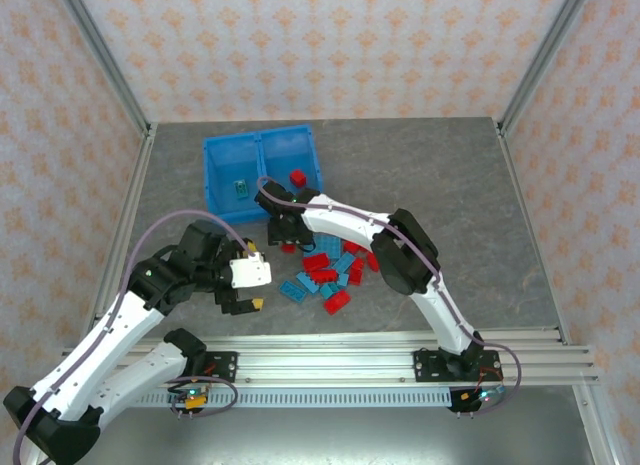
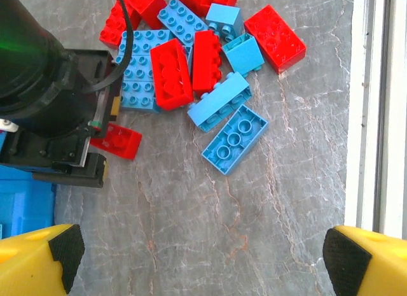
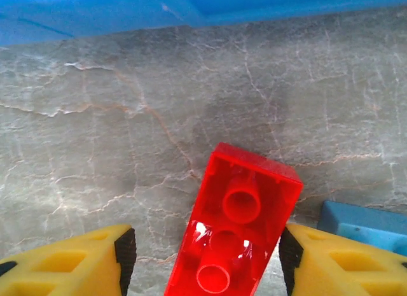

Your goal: Sort the legos into containers by color

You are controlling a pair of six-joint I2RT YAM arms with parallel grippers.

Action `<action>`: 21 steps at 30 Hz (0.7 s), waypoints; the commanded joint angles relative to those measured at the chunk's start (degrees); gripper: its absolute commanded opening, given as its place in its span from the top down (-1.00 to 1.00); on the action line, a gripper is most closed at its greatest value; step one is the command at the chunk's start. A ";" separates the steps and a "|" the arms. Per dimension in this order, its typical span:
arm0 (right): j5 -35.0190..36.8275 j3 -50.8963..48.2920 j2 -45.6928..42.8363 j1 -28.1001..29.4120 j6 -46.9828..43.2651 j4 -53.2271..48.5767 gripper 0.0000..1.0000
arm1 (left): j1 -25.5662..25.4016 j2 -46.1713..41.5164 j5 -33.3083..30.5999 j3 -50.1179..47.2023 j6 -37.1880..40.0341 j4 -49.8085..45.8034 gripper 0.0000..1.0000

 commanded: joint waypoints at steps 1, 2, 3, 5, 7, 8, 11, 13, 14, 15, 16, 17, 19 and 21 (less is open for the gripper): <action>2.15 0.88 2.75 0.69 2.82 -2.16 -0.20 | -0.51 0.66 1.77 -0.97 1.91 4.26 -1.00; 2.23 0.91 3.02 0.70 2.76 -1.94 -0.16 | -0.57 0.92 2.02 -0.98 1.93 4.49 -0.99; 2.43 0.95 3.33 0.71 2.72 -1.57 -0.02 | -0.52 1.13 2.27 -1.05 2.07 4.77 -1.00; 3.18 1.40 3.98 0.69 2.66 -1.64 0.13 | -0.58 1.22 2.64 -1.58 2.18 5.49 -1.00; 3.88 1.57 4.08 0.70 2.55 -1.59 0.19 | -0.55 0.81 2.99 -2.29 2.19 6.32 -0.99; 4.19 1.53 3.85 0.69 2.41 -1.54 0.23 | -0.54 0.56 3.16 -2.59 2.30 6.62 -1.00; 5.58 0.18 1.19 0.70 1.38 -0.47 0.39 | -0.54 -0.51 3.54 -3.63 2.46 7.88 -1.00; 6.93 -3.70 -3.23 0.70 0.58 2.56 0.40 | -0.59 -1.13 3.54 -3.95 2.45 8.44 -0.99; 7.45 -6.17 -5.77 0.71 0.08 4.68 0.40 | -0.52 -1.44 3.45 -4.25 2.37 8.92 -1.00; 7.96 -9.18 -9.03 0.66 -0.58 7.55 0.39 | -0.54 -2.04 3.50 -4.72 2.17 9.91 -1.00; 8.67 -12.00 -12.37 0.62 -1.39 10.33 0.39 | -0.53 -2.72 3.67 -5.46 1.73 11.25 -1.00; 9.33 -14.12 -14.91 0.47 -2.08 12.82 0.40 | -0.47 -3.43 3.79 -6.06 1.22 12.61 -1.00; 10.70 -17.56 -20.36 -0.27 -3.60 17.24 0.39 | -0.43 -5.24 4.24 -7.48 -0.05 15.94 -1.00; 12.50 -18.61 -22.99 -1.46 -5.26 19.77 0.40 | -0.44 -6.85 4.12 -8.62 -1.11 18.60 -1.00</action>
